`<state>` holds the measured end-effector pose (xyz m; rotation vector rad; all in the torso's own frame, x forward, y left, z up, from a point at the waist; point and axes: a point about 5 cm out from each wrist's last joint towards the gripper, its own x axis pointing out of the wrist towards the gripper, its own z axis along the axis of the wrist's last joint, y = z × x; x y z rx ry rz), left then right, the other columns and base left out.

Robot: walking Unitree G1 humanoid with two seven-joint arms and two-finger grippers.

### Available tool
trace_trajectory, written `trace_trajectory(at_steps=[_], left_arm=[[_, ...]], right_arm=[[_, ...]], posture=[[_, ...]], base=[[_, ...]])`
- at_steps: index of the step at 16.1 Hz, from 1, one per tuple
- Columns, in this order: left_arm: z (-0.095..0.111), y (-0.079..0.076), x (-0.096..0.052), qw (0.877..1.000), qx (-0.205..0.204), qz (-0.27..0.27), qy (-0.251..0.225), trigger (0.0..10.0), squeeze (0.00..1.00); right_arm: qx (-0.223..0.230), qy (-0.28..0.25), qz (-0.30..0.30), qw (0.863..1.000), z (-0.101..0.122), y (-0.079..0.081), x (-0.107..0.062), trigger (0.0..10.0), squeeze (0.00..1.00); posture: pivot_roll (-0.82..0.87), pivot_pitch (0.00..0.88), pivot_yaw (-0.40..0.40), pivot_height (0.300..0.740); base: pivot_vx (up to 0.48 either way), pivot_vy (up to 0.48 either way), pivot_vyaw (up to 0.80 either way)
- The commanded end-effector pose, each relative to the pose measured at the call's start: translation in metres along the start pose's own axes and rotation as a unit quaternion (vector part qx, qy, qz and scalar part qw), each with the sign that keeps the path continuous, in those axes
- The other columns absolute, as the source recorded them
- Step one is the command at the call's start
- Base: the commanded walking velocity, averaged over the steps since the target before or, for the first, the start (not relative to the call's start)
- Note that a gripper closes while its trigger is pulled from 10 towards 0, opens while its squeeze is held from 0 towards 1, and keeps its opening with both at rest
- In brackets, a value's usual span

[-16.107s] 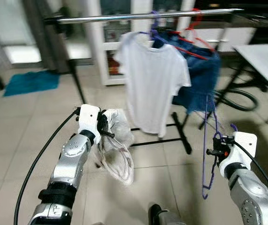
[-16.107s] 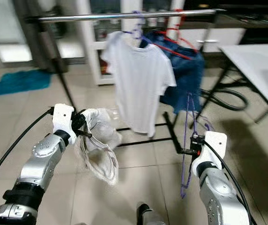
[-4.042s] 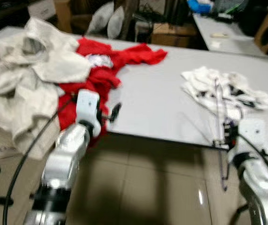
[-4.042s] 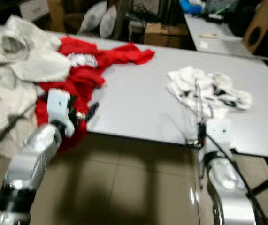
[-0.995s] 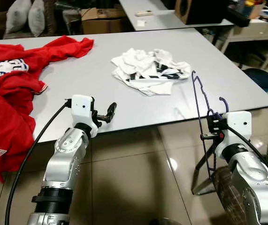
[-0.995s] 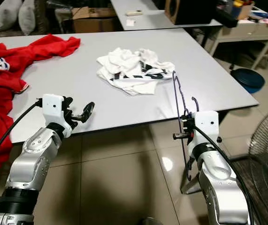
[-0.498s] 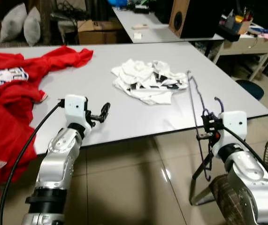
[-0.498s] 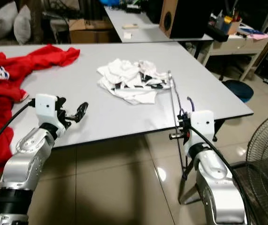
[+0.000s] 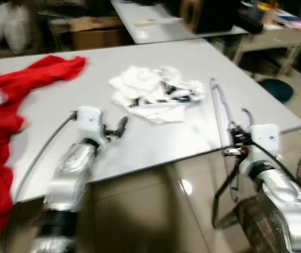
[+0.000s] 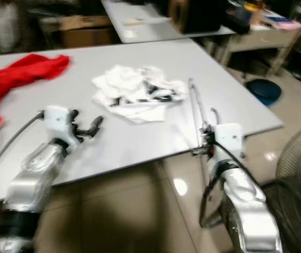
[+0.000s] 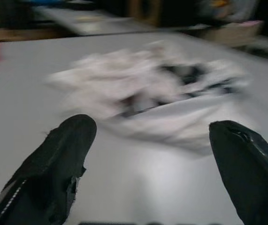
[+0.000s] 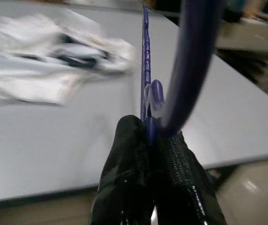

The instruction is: Hang hanger

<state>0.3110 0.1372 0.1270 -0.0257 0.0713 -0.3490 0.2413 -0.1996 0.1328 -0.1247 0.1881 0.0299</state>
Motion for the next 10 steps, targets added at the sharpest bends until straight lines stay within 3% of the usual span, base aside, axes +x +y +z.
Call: trace_trajectory(at_steps=[1,5,10], left_arm=[[0.0002,0.0056,-0.0018,1.0,0.01,0.004,0.005,10.0,0.0],[0.0,0.0057,-0.0017,1.0,0.011,0.001,0.006,10.0,0.0],[-0.001,0.0058,-0.0018,1.0,0.014,0.002,0.009,10.0,0.0]], right_arm=[[0.003,-0.015,0.007,1.0,0.0079,0.0027,0.001,10.0,0.0],[0.001,-0.016,0.003,1.0,0.0077,-0.0001,-0.0007,10.0,0.0],[-0.005,-0.019,0.007,1.0,0.0083,-0.0013,-0.0022,10.0,0.0]], posture=[[-0.02,0.0,-0.015,0.74],[-0.02,0.0,-0.013,0.74],[-0.02,0.0,-0.014,0.74]], base=[[0.255,0.0,-0.78],[0.258,0.0,-0.78],[0.25,0.0,0.0]])
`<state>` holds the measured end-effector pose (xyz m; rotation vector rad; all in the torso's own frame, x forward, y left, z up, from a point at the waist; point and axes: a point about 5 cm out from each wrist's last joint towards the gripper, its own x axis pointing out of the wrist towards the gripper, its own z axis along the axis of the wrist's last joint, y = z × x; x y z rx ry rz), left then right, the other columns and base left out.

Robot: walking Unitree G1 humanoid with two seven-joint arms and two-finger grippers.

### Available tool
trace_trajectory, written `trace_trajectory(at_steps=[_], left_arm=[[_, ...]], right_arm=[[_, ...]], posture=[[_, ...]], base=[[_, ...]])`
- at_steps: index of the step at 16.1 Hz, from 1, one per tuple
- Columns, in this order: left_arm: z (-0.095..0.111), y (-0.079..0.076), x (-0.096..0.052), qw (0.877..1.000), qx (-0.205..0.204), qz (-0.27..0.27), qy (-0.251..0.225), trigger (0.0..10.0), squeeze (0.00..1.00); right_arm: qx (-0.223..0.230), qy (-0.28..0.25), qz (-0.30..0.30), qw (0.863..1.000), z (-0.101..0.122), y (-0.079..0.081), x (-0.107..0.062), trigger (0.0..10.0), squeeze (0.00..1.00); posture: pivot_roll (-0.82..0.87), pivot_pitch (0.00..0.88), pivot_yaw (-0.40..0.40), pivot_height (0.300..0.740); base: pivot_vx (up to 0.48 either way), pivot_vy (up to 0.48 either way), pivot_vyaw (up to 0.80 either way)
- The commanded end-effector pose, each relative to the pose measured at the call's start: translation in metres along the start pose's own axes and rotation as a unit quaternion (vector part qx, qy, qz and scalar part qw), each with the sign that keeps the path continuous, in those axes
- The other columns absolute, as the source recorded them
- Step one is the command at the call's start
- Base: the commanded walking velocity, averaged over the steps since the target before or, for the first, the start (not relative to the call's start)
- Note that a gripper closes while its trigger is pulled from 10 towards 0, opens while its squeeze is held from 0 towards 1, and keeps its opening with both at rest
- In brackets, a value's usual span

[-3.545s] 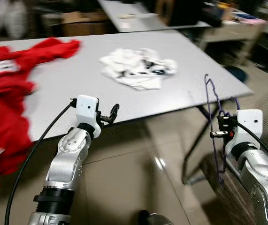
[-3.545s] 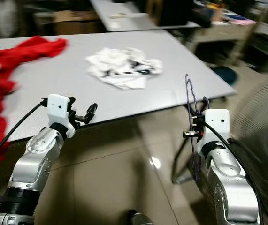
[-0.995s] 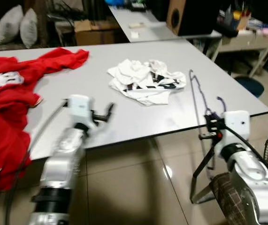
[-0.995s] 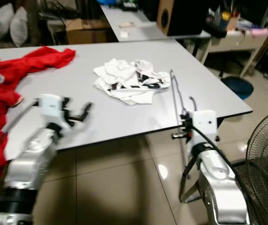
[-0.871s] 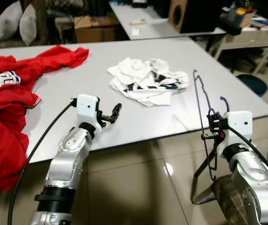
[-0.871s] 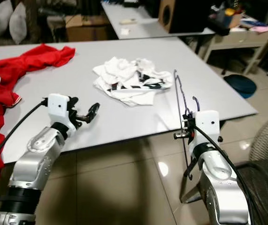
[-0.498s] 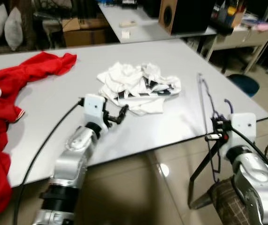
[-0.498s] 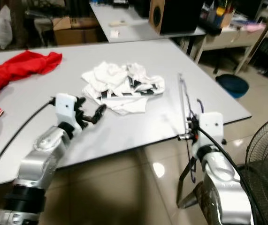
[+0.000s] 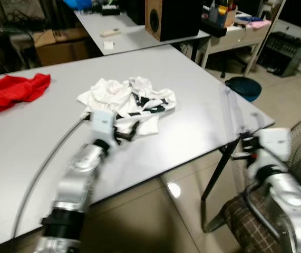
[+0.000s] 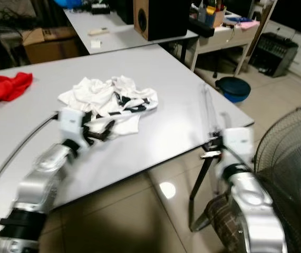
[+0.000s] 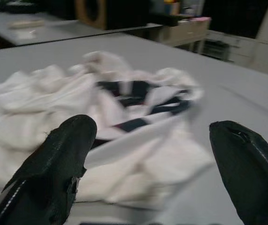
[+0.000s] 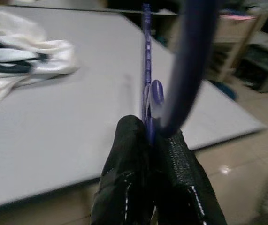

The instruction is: Hang hanger

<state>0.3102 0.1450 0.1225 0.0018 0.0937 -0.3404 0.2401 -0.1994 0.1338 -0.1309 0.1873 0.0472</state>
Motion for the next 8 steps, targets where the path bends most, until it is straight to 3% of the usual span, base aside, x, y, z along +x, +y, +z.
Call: trace_trajectory(at_steps=[1,6,8], left_arm=[[0.0034,-0.0007,0.0012,1.0,0.004,-0.001,-0.004,10.0,0.0],[0.0023,0.0028,0.0015,1.0,0.007,0.007,0.0,10.0,0.0],[0.0009,0.0011,0.0026,1.0,0.009,0.001,0.004,10.0,0.0]], right_arm=[[-0.003,-0.018,0.001,1.0,0.0075,-0.0014,-0.0009,10.0,0.0],[-0.009,-0.016,0.006,1.0,0.0067,-0.0019,-0.0015,10.0,0.0],[-0.035,-0.014,0.014,0.999,0.0067,-0.0005,-0.003,10.0,0.0]], posture=[[-0.02,0.0,-0.014,0.74],[-0.02,0.0,-0.01,0.74],[-0.03,0.0,-0.007,0.74]], base=[[0.244,0.0,0.0],[0.244,0.0,0.0],[0.244,0.0,0.0]])
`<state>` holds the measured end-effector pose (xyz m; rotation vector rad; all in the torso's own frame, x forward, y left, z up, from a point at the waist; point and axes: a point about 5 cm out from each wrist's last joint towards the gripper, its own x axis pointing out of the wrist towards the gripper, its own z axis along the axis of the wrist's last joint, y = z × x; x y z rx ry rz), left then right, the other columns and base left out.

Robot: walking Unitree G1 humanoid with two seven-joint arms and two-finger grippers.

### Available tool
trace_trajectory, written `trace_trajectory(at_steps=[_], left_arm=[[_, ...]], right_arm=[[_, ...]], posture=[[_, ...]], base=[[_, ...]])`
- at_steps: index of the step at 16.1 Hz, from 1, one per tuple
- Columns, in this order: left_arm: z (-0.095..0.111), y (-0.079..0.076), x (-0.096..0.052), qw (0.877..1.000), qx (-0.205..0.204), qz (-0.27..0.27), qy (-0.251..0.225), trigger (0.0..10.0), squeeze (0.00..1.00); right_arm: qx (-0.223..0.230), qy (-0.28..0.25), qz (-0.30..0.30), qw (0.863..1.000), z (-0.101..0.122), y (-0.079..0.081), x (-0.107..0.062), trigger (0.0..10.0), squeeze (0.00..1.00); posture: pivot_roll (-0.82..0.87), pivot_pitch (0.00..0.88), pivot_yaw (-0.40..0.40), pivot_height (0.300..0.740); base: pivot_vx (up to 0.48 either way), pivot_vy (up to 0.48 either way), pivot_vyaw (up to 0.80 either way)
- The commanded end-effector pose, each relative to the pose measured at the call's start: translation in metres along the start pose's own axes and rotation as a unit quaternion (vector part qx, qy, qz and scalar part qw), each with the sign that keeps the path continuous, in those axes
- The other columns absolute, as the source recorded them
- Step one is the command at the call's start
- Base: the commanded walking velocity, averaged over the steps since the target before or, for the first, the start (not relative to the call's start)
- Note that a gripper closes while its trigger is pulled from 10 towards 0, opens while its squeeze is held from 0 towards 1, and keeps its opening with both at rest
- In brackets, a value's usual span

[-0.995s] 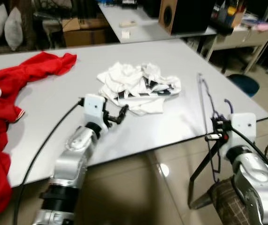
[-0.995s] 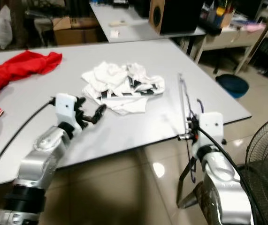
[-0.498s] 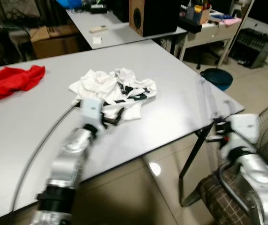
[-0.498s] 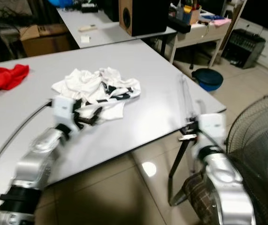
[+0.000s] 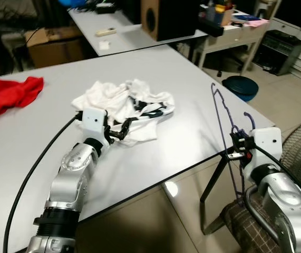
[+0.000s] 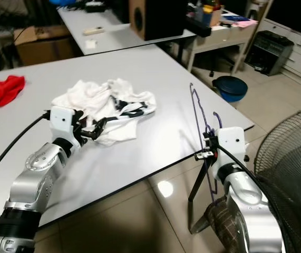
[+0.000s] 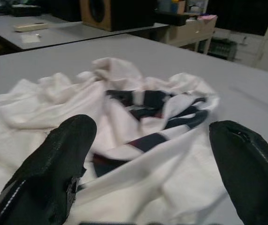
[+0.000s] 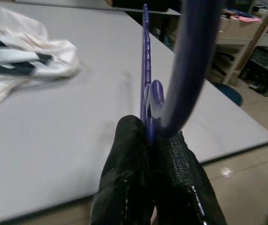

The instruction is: Hang hanger

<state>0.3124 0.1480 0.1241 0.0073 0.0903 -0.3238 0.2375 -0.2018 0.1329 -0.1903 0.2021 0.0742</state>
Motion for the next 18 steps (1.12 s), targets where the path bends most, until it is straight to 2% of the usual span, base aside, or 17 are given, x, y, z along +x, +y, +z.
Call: trace_trajectory(at_steps=[1,4,7,10,11,12,14,15,16,17,18], left_arm=[[-0.001,-0.004,0.003,1.0,0.009,-0.011,0.006,10.0,0.0],[-0.003,-0.01,0.009,0.999,0.021,-0.039,0.011,10.0,0.0],[-0.015,-0.022,0.019,0.992,0.062,-0.098,0.047,10.0,0.0],[-0.017,-0.032,0.036,0.986,0.084,-0.137,0.051,10.0,0.0],[-0.016,-0.036,0.044,0.984,0.088,-0.148,0.055,10.0,0.91],[-0.013,-0.039,0.052,0.982,0.09,-0.155,0.06,10.0,1.0],[-0.012,-0.042,0.059,0.98,0.098,-0.16,0.067,10.0,1.0],[-0.013,-0.048,0.065,0.978,0.099,-0.167,0.077,10.0,0.84],[-0.013,-0.052,0.069,0.977,0.09,-0.175,0.078,10.0,0.13],[-0.013,-0.055,0.07,0.977,0.088,-0.178,0.079,10.0,0.0],[-0.015,-0.061,0.074,0.974,0.104,-0.178,0.091,10.0,0.0]], right_arm=[[-0.011,-0.021,0.005,1.0,0.008,0.002,-0.001,10.0,0.0],[0.004,-0.02,-0.009,1.0,0.007,-0.003,-0.004,10.0,0.0],[0.0,-0.015,-0.015,1.0,0.006,-0.007,-0.011,10.0,0.0],[-0.007,-0.002,-0.016,1.0,0.003,-0.012,-0.016,10.0,0.0],[-0.017,0.005,-0.014,1.0,0.002,-0.014,-0.019,10.0,0.0],[-0.024,0.01,-0.007,1.0,0.001,-0.016,-0.023,10.0,0.0],[-0.034,0.014,-0.002,0.999,0.0,-0.017,-0.027,10.0,0.0],[-0.035,0.017,-0.011,0.999,0.0,-0.02,-0.031,10.0,0.0],[-0.035,0.019,-0.018,0.999,-0.001,-0.021,-0.035,10.0,0.0],[-0.035,0.021,-0.021,0.999,-0.001,-0.022,-0.036,10.0,0.0],[-0.037,0.025,-0.024,0.999,-0.002,-0.023,-0.042,10.0,0.0]], posture=[[-0.03,0.0,-0.007,0.74],[-0.04,0.0,-0.005,0.74],[-0.07,0.0,0.003,0.74],[-0.1,0.0,0.023,0.74],[-0.12,0.0,0.038,0.74],[-0.13,0.0,0.052,0.74],[-0.16,0.0,0.077,0.74],[-0.18,0.0,0.09,0.74],[-0.2,0.0,0.095,0.74],[-0.2,0.0,0.096,0.74],[-0.22,0.0,0.105,0.74]], base=[[0.244,0.0,0.0],[0.244,0.0,0.0],[0.0,0.0,0.0],[0.0,0.0,0.0],[0.0,0.0,0.0],[0.0,0.0,0.0],[0.0,0.0,0.0],[0.0,0.0,0.0],[0.0,0.0,0.0],[0.0,0.0,0.0],[0.0,0.0,0.0]])
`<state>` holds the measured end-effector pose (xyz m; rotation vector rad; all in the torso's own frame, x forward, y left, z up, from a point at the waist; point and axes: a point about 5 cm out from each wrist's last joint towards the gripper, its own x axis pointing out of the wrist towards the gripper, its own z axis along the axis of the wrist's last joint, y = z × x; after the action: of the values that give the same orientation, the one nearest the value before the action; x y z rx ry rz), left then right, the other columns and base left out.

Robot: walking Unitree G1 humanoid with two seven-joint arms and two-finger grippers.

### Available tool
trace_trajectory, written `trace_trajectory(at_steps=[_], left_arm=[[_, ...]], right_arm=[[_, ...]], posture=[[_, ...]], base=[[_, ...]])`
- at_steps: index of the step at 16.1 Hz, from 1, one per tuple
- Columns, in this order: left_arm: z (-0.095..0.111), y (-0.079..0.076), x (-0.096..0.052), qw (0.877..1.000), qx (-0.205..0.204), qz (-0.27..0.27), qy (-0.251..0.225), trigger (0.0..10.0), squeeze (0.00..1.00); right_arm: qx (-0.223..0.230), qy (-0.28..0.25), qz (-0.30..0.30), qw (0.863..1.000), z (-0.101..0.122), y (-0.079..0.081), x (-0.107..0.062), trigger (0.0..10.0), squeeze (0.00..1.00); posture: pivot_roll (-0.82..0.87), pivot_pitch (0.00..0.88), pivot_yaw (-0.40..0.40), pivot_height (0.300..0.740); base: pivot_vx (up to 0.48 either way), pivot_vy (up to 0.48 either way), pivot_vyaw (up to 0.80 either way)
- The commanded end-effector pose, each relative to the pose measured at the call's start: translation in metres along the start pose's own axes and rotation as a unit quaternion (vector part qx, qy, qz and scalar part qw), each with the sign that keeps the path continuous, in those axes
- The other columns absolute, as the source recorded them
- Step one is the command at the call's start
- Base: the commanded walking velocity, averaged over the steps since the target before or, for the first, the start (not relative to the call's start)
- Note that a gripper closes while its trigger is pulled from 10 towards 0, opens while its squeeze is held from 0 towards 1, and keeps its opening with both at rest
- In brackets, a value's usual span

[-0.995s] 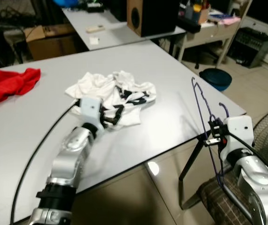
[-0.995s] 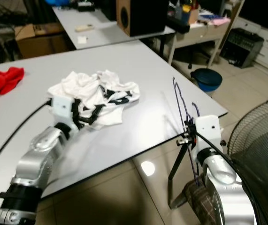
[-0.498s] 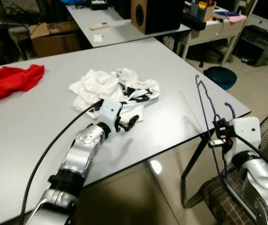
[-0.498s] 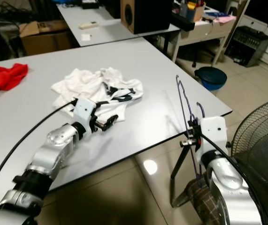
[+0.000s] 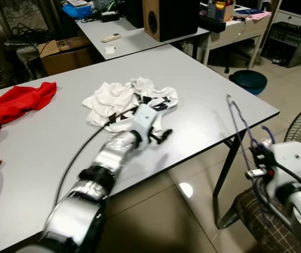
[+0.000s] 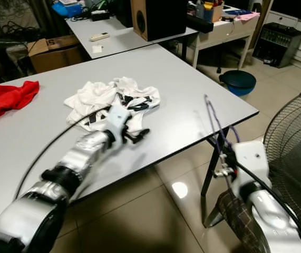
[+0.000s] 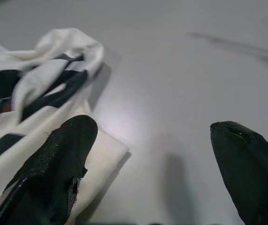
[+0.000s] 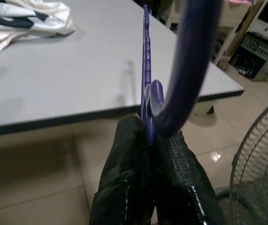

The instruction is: Hang hanger

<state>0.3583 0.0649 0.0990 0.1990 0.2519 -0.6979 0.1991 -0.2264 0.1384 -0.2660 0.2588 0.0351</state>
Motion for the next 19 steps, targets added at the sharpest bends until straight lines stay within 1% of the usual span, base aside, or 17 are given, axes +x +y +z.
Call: trace_trajectory(at_steps=[1,2,3,4,5,6,7,8,10,11,13,15,19], left_arm=[[0.003,0.003,0.001,1.0,0.018,0.007,0.004,10.0,0.0],[0.0,0.005,0.002,0.999,0.031,0.023,0.019,8.2,0.0],[-0.004,0.006,0.002,0.998,0.028,0.038,0.034,0.0,0.0],[-0.006,0.007,0.002,0.998,0.021,0.041,0.039,0.0,0.0],[-0.012,0.01,0.0,0.997,0.012,0.056,0.057,0.0,0.0],[-0.015,0.011,-0.001,0.996,0.009,0.067,0.065,0.0,0.0],[-0.021,0.016,-0.004,0.993,0.008,0.089,0.08,0.0,0.0],[-0.025,0.017,-0.005,0.992,-0.007,0.095,0.087,0.0,0.0],[-0.029,0.017,-0.007,0.991,-0.02,0.094,0.093,0.0,0.0],[-0.032,0.016,-0.007,0.991,-0.032,0.089,0.094,0.0,0.0],[-0.034,0.015,-0.007,0.99,-0.033,0.091,0.1,0.0,0.0],[-0.035,0.015,-0.007,0.99,-0.021,0.092,0.109,0.0,0.0],[-0.039,0.015,-0.009,0.988,-0.013,0.086,0.126,0.0,0.0]], right_arm=[[-0.003,-0.006,-0.004,1.0,0.005,-0.001,-0.003,10.0,0.0],[-0.005,-0.005,-0.005,1.0,0.005,-0.002,-0.005,10.0,0.0],[-0.006,-0.004,-0.008,1.0,0.006,-0.004,-0.008,10.0,0.0],[-0.006,-0.004,-0.009,1.0,0.007,-0.004,-0.01,10.0,0.0],[-0.009,0.0,-0.01,1.0,0.006,-0.005,-0.013,10.0,0.0],[-0.01,0.001,-0.01,1.0,0.006,-0.005,-0.015,10.0,0.0],[-0.013,0.005,-0.008,1.0,0.006,-0.005,-0.018,10.0,0.0],[-0.014,0.007,-0.006,1.0,0.006,-0.005,-0.019,10.0,0.0],[-0.017,0.009,-0.001,1.0,0.007,-0.005,-0.021,10.0,0.0],[-0.019,0.011,0.005,1.0,0.007,-0.005,-0.021,10.0,0.0],[-0.024,0.014,0.01,1.0,0.008,-0.005,-0.021,10.0,0.0],[-0.028,0.016,0.014,0.999,0.01,-0.007,-0.021,10.0,0.0],[-0.031,0.017,0.019,0.999,0.011,-0.007,-0.02,10.0,0.0]], posture=[[-0.23,0.0,0.108,0.74],[-0.24,0.0,0.114,0.74],[-0.25,0.0,0.115,0.74],[-0.26,0.0,0.114,0.74],[-0.27,0.0,0.112,0.74],[-0.27,0.0,0.11,0.74],[-0.28,0.0,0.107,0.74],[-0.28,0.0,0.103,0.74],[-0.27,0.0,0.09,0.74],[-0.27,0.0,0.08,0.74],[-0.27,0.0,0.069,0.74],[-0.27,0.0,0.058,0.74],[-0.27,0.0,0.053,0.74]], base=[[0.0,0.0,0.0],[0.0,0.0,0.0],[0.0,0.0,0.0],[0.0,0.0,0.0],[0.0,0.0,0.0],[0.0,0.0,0.0],[0.0,0.0,0.0],[0.0,0.0,0.0],[0.0,0.0,0.0],[0.0,0.0,0.0],[0.0,0.0,0.0],[0.0,0.0,0.0],[0.0,0.0,0.0]])
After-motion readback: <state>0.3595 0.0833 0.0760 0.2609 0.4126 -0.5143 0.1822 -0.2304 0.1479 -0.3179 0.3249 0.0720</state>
